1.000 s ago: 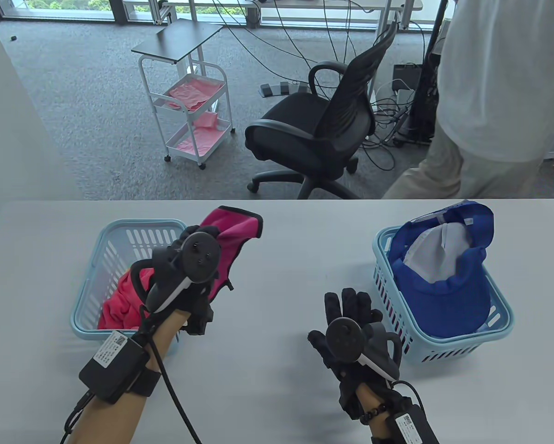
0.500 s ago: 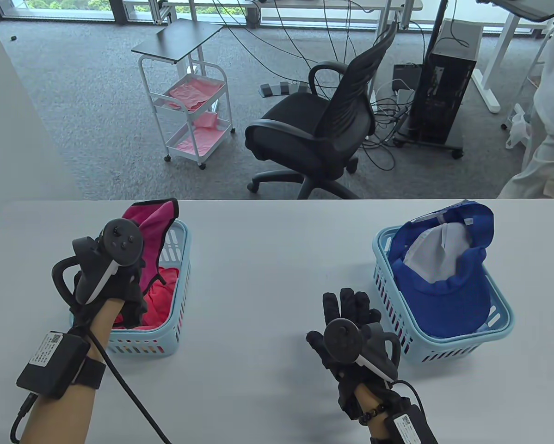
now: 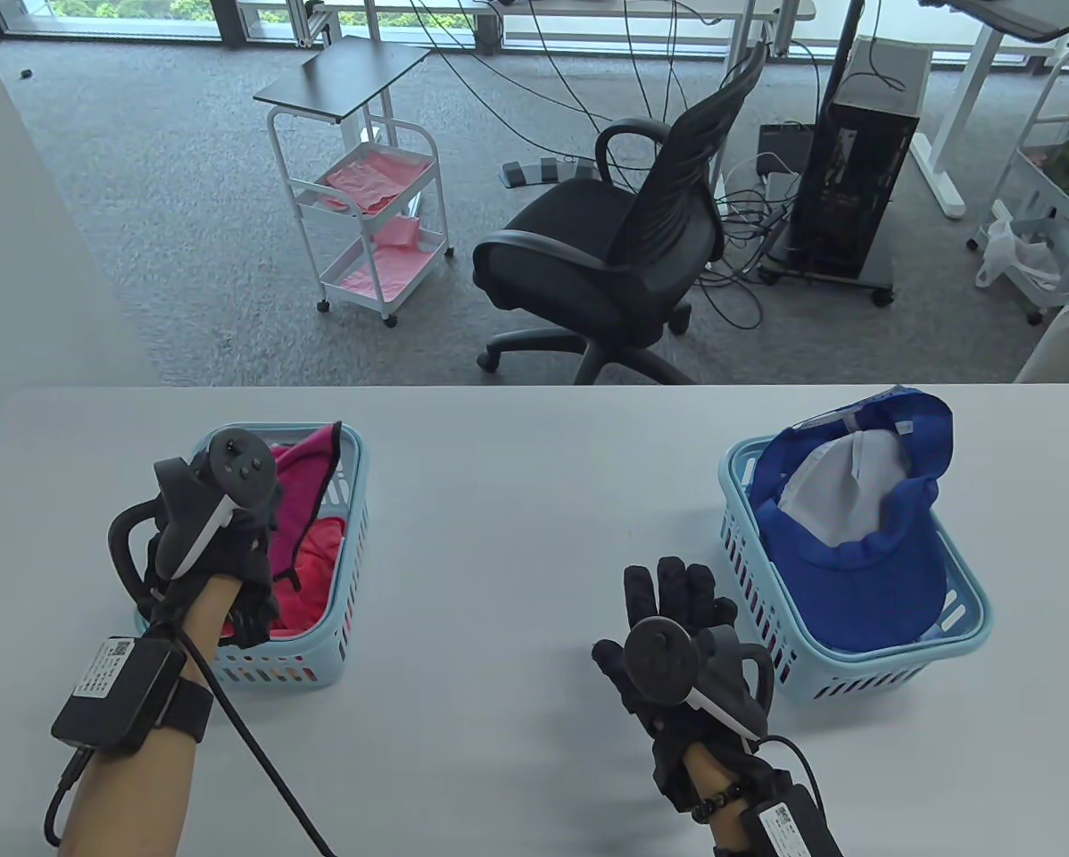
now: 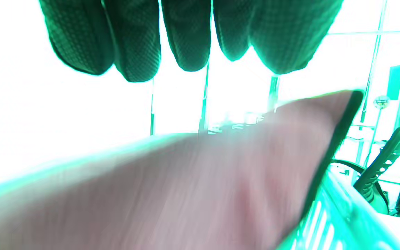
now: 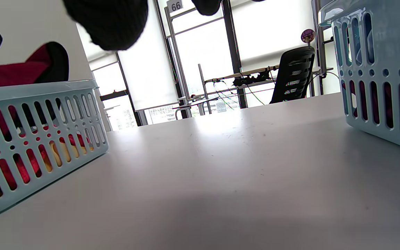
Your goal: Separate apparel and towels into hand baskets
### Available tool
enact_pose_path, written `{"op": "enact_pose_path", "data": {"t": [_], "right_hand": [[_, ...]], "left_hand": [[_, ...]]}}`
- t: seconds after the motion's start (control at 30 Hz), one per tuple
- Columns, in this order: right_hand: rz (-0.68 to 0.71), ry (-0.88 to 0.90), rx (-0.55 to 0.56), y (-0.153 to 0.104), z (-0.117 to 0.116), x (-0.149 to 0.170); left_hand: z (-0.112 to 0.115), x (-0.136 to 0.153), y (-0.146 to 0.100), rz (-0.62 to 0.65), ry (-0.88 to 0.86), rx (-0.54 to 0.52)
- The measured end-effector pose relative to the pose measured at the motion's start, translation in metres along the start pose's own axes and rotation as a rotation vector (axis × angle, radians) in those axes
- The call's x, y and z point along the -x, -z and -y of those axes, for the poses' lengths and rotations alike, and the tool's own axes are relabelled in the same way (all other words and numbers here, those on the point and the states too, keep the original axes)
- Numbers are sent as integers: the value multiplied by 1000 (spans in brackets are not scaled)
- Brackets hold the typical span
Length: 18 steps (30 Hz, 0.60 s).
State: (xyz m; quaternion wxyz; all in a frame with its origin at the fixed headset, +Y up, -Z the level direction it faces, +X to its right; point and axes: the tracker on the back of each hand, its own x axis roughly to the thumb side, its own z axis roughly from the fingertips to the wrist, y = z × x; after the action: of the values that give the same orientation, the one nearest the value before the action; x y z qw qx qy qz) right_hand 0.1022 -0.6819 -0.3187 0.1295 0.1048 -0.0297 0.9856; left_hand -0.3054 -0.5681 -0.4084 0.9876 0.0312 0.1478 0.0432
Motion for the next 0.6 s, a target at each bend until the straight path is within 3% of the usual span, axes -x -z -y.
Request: {"op": "enact_pose_path", "data": {"t": [0.27, 0.47, 0.6], "right_hand": [[3, 1, -6, 0, -1, -1], [11, 2, 0, 0, -1, -3], [17, 4, 21, -2, 1, -4]], "left_hand": [[-2, -9, -14, 71, -4, -29], [2, -34, -50, 242, 24, -71], [18, -54, -83, 380, 39, -94]]}}
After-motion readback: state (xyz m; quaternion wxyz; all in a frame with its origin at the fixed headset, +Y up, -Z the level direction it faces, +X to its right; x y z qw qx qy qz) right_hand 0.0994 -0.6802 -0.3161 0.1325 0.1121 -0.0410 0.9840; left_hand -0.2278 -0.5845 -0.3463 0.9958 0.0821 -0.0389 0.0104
